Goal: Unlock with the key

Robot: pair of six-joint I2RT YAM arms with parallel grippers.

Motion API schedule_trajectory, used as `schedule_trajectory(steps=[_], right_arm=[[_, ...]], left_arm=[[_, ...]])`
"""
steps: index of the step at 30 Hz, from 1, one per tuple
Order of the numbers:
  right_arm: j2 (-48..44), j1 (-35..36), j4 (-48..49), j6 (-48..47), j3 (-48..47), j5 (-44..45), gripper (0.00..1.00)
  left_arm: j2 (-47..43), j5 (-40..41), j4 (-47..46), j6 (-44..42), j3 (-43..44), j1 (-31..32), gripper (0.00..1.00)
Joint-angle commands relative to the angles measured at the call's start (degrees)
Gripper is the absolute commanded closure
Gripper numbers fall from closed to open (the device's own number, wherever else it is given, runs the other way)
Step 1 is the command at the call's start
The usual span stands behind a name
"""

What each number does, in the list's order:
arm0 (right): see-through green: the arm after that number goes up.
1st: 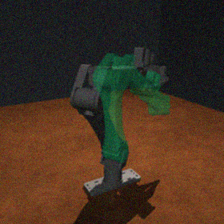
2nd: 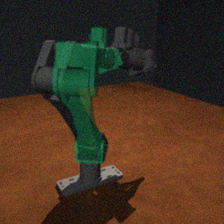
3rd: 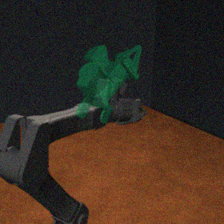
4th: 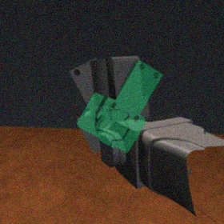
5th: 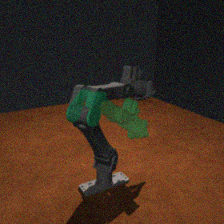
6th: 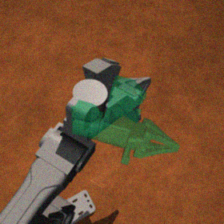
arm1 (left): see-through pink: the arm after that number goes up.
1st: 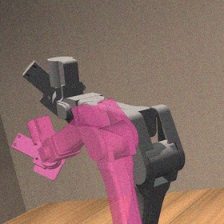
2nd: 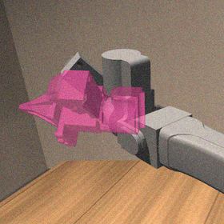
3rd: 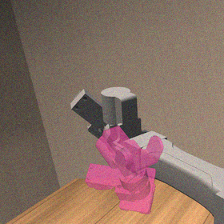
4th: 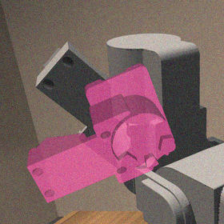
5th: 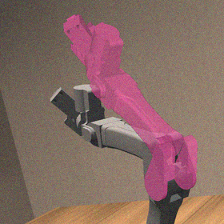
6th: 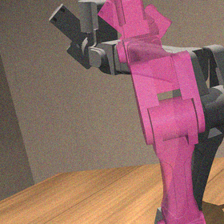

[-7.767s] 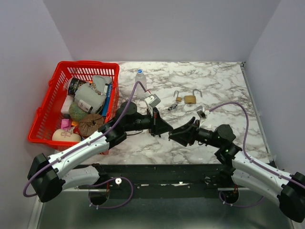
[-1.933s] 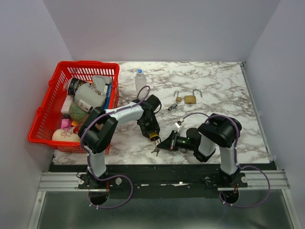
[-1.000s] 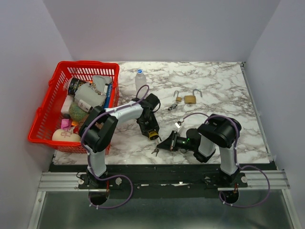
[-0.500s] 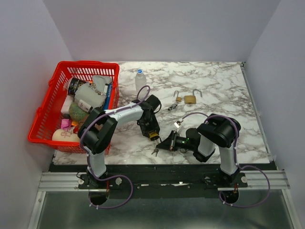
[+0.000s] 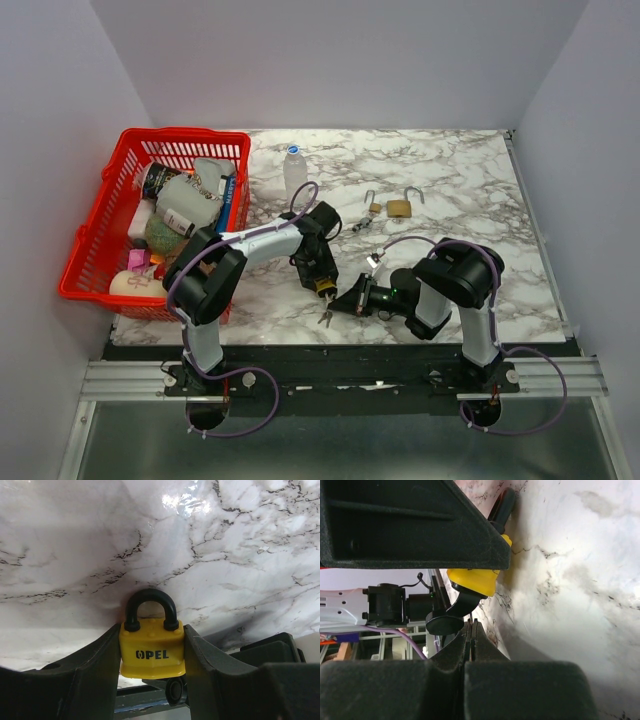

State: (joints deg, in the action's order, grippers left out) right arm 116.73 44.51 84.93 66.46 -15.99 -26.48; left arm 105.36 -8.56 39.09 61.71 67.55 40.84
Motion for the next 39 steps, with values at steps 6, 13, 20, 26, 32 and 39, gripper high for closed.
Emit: schedule_trajectory(steps=[6, 13, 20, 26, 32, 39], right_arm=[[5.2, -0.3, -0.1, -3.4, -0.5, 6.6, 0.99], [5.2, -0.7, -2.7, -2.6, -1.2, 7.2, 0.99], [4.5, -0.7, -4.9, -2.6, -1.8, 9.8, 0.99], [2.9, -0.7, -5.9, -2.9, -1.6, 12.7, 0.99], [2.2, -0.7, -7.5, -3.4, -2.2, 14.5, 0.99], [1.8, -0.7, -6.4, -4.7, -2.1, 18.4, 0.99]], left_arm=[[1.1, -0.5, 0.6, 0.8, -2.4, 1.4, 1.0], [0.5, 0.6, 1.1, 0.5, -2.2, 1.4, 1.0], [-0.2, 2.3, 1.3, 0.3, -2.4, 1.8, 1.0], [-0.9, 5.0, 1.4, -0.2, -2.5, 2.9, 1.0], [-1.1, 6.2, 0.6, 0.1, -3.8, 4.6, 1.0], [-1.1, 5.7, -0.3, 0.6, -5.2, 5.3, 1.0]])
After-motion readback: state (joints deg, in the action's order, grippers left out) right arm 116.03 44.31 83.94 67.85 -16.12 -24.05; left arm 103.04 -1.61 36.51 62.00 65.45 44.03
